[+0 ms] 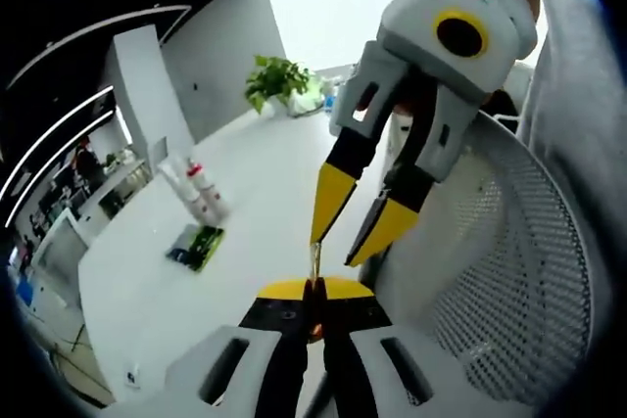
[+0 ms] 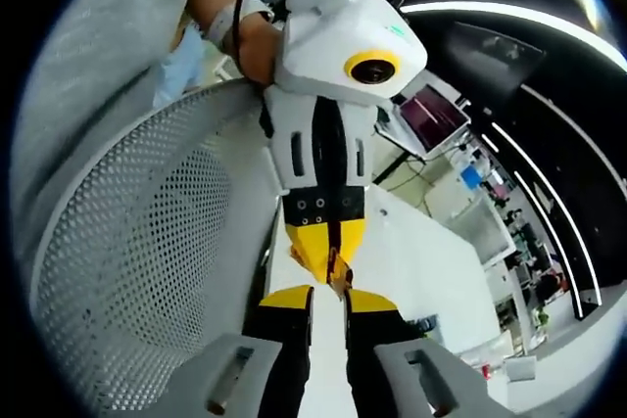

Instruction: Arrange the skincare products in the storage area until every visible bottle or jar stands upright without overlapping.

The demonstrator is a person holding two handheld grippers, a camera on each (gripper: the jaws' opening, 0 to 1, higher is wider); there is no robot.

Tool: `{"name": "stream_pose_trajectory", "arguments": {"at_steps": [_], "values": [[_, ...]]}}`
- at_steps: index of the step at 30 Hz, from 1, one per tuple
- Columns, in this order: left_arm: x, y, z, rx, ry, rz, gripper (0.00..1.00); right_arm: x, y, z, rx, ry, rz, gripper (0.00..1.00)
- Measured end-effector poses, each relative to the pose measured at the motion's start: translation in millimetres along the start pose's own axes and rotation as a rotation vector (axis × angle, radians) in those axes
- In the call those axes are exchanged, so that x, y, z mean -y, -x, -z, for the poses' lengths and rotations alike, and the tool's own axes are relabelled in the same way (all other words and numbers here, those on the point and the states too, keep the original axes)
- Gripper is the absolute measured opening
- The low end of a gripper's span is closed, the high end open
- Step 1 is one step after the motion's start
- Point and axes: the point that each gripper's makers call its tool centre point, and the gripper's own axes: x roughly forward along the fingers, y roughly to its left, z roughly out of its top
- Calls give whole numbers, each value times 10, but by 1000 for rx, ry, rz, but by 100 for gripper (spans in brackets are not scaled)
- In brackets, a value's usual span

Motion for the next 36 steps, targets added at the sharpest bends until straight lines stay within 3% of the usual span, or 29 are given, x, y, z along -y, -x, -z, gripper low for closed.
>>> {"name": "stream_pose_trajectory", "arguments": {"at_steps": [24, 27, 36], "values": [[64, -10, 14, -13, -21, 30, 0, -6, 25, -17, 17, -34, -19, 0], [140, -21, 27, -19, -37, 68, 0, -39, 26, 8, 2, 4, -49, 0], [204, -23, 39, -28, -59, 96, 0, -119, 21, 11, 31, -46, -214, 0]]}}
